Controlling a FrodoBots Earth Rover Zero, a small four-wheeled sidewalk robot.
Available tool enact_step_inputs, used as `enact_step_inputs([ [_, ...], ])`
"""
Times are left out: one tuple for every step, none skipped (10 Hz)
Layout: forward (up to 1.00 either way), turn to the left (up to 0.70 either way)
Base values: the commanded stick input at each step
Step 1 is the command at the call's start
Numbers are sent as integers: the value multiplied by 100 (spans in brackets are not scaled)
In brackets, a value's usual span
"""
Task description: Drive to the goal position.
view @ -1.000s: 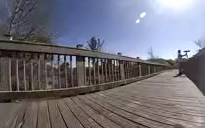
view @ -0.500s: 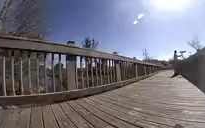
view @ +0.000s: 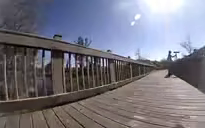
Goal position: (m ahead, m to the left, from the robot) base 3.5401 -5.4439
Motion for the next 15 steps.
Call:
enact_step_inputs([
  [60,-31],
  [60,-48],
  [60,-51],
  [60,-37],
  [60,-30],
  [60,-46],
  [60,-54],
  [60,-30],
  [61,-7],
  [65,-2],
  [68,1],
  [70,2],
  [70,9],
  [70,18],
  [70,7],
])
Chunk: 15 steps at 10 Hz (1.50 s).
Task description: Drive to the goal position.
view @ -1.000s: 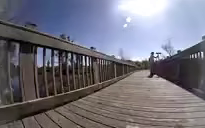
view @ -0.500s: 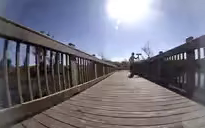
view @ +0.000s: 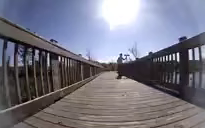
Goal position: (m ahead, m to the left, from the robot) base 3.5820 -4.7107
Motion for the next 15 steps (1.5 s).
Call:
enact_step_inputs([
  [70,3],
  [70,2],
  [70,22],
  [70,21],
  [70,3],
  [70,3],
  [70,3],
  [70,4],
  [70,2],
  [70,2],
  [70,1],
  [70,0],
  [70,0],
  [70,0],
  [70,1],
])
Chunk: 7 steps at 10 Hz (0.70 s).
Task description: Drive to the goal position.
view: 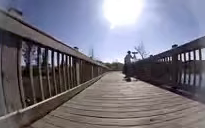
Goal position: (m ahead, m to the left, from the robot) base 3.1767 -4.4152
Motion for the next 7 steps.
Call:
enact_step_inputs([
  [70,2],
  [70,3],
  [70,3],
  [70,3],
  [70,3],
  [70,3],
  [70,3],
])
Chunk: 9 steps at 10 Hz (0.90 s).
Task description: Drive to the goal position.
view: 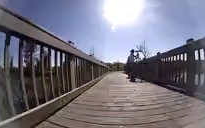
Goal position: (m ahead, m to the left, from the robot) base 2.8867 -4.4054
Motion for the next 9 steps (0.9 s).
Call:
enact_step_inputs([
  [70,0],
  [70,0],
  [70,-3],
  [70,-9],
  [70,-9],
  [70,-7],
  [70,-4],
  [70,0],
  [70,0],
])
